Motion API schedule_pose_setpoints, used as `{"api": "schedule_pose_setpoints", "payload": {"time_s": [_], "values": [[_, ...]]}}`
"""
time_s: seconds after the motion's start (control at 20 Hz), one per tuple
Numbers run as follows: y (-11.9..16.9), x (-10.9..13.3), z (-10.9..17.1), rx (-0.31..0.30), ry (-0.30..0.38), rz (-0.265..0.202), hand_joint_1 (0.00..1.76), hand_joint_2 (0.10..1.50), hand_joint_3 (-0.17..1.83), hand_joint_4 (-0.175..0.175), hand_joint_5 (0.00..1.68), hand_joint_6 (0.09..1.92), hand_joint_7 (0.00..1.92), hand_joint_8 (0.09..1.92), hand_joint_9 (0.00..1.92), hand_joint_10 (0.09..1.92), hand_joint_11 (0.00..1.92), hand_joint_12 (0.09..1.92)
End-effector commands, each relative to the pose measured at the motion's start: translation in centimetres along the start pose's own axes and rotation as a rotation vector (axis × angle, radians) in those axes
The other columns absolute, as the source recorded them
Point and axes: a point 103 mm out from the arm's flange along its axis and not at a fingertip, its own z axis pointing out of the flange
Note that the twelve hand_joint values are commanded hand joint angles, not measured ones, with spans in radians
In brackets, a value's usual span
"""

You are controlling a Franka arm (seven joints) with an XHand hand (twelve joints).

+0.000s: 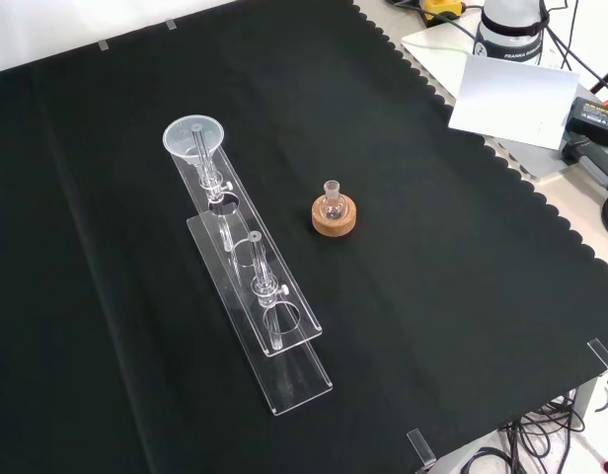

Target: Pick up the funnel from the transparent funnel stand.

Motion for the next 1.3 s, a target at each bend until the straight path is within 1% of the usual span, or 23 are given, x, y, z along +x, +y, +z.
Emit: {"api": "schedule_pose_setpoints", "payload": {"time_s": [0.05,0.2,0.55,0.8,0.95,1.1,1.2,1.3], "values": [[0.0,0.0,0.0,-0.008,-0.008,0.0,0.0,1.08,0.59,0.038,0.03,0.11,0.0,0.27,0.1,0.62,0.1,1.3],[0.1,0.0,0.0,-0.007,-0.011,0.0,0.0,1.12,0.5,0.038,0.05,0.09,0.0,0.23,0.1,0.62,0.07,1.34],[0.7,0.1,0.0,0.005,-0.012,0.009,0.0,1.13,0.48,0.037,0.05,0.09,0.0,0.22,0.1,0.62,0.07,1.35],[1.8,-0.1,0.5,0.011,-0.008,0.037,0.0,1.13,0.47,0.036,0.06,0.09,0.0,0.22,0.1,0.62,0.07,1.35],[2.7,-0.6,0.9,0.015,-0.001,0.06,0.0,1.13,0.47,0.035,0.06,0.09,0.0,0.22,0.1,0.62,0.07,1.35],[4.0,-1.2,1.8,0.032,-0.003,0.079,0.0,1.14,0.47,0.034,0.06,0.09,0.0,0.22,0.1,0.62,0.07,1.36],[5.1,-1.4,2.5,0.043,0.0,0.082,0.0,1.14,0.46,0.034,0.06,0.09,0.0,0.22,0.1,0.62,0.07,1.36],[6.6,-1.4,3.2,0.065,0.003,0.074,0.0,1.14,0.46,0.033,0.07,0.09,0.0,0.22,0.1,0.62,0.07,1.36]]}}
